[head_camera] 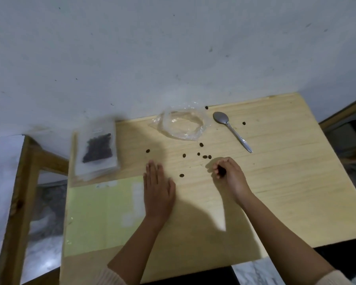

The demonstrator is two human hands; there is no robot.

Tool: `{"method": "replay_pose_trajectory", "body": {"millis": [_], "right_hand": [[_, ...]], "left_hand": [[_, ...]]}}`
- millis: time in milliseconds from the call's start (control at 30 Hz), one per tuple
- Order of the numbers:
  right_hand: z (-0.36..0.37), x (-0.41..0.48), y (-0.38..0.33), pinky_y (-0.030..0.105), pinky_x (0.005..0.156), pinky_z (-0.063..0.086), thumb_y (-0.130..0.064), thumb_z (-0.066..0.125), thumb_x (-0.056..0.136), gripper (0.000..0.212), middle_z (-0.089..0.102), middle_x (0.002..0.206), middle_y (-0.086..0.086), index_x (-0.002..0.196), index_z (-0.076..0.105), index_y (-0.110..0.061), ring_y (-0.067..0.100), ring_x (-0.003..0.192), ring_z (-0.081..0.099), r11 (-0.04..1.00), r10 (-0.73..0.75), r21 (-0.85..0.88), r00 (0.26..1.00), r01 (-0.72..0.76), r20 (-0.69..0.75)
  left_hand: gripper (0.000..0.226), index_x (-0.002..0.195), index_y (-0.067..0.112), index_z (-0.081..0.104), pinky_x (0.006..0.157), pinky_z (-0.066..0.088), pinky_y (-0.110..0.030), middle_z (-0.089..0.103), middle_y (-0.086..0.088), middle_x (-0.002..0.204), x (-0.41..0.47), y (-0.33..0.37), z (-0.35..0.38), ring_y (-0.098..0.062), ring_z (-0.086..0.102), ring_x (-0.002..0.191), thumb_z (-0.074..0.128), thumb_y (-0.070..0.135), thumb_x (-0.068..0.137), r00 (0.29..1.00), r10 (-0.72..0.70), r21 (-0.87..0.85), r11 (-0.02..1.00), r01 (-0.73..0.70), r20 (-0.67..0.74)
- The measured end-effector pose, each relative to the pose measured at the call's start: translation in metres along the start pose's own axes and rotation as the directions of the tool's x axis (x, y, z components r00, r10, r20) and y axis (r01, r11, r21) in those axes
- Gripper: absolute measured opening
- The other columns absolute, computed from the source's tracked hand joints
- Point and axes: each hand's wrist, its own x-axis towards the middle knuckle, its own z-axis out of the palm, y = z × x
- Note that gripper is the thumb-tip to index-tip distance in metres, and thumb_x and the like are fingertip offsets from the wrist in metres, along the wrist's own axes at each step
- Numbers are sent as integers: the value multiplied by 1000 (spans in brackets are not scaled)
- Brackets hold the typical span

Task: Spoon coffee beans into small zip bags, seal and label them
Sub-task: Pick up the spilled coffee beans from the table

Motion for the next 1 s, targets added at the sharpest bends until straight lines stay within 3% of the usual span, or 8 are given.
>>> {"method": "replay_pose_trajectory", "body": {"millis": [100,167,233,333,467,667,900,1000], "right_hand": [[-1,11,-14,15,51,39,8,30,89,31,56,69,5,74,52,-8,12,59,47,996,38,84,999,-40,21],[-3,19,-19,10,55,39,0,42,91,27,58,72,-3,72,56,-14,7,63,50,984,-45,-173,999,47,20],[-5,28,-18,9,62,38,-7,59,85,16,60,78,-2,75,61,-19,7,68,49,867,-142,-470,986,164,83],[-8,39,-10,13,69,39,-5,71,75,17,62,82,2,84,67,-18,4,64,48,693,-233,-656,954,299,188],[-10,50,-13,18,69,41,1,72,72,15,61,78,9,80,69,-11,4,60,47,615,-276,-674,912,410,303],[-12,57,-15,13,57,32,-7,67,81,12,42,63,-9,75,57,-9,6,58,40,586,-181,-709,916,393,358],[-16,63,-8,28,67,33,-20,46,95,20,47,78,0,76,44,-14,18,76,44,245,-173,-805,841,541,513],[-13,59,-11,30,63,36,-33,38,94,29,46,68,-1,70,41,-15,15,67,43,357,-184,-785,862,506,473]], "left_hand": [[59,137,-3,39,116,13,-37,32,-24,148,0,4,2,-32,25,140,33,30,89,1000,-17,7,1000,17,-23],[60,137,-2,41,116,14,-36,31,-22,149,0,2,2,-30,23,141,33,32,88,999,-28,11,1000,29,-33],[61,137,0,41,116,15,-36,29,-20,151,0,1,3,-28,20,143,33,34,88,999,-33,13,999,33,-41],[63,139,1,38,117,14,-37,27,-18,152,-1,3,3,-25,16,144,33,36,88,998,-33,-2,999,33,-46],[63,139,1,39,117,16,-37,28,-17,152,-1,4,1,-25,18,144,34,35,87,997,-47,-21,999,46,-62],[63,139,1,39,117,11,-32,29,-16,152,-1,3,2,-25,19,143,35,37,88,997,-43,-15,999,42,-62],[66,144,7,33,118,8,-32,21,-12,155,-1,1,4,-20,11,145,33,44,89,998,-50,22,998,51,-44],[67,144,7,33,118,7,-31,22,-12,155,0,1,4,-20,11,145,32,45,89,998,-55,24,998,56,-43]]}}
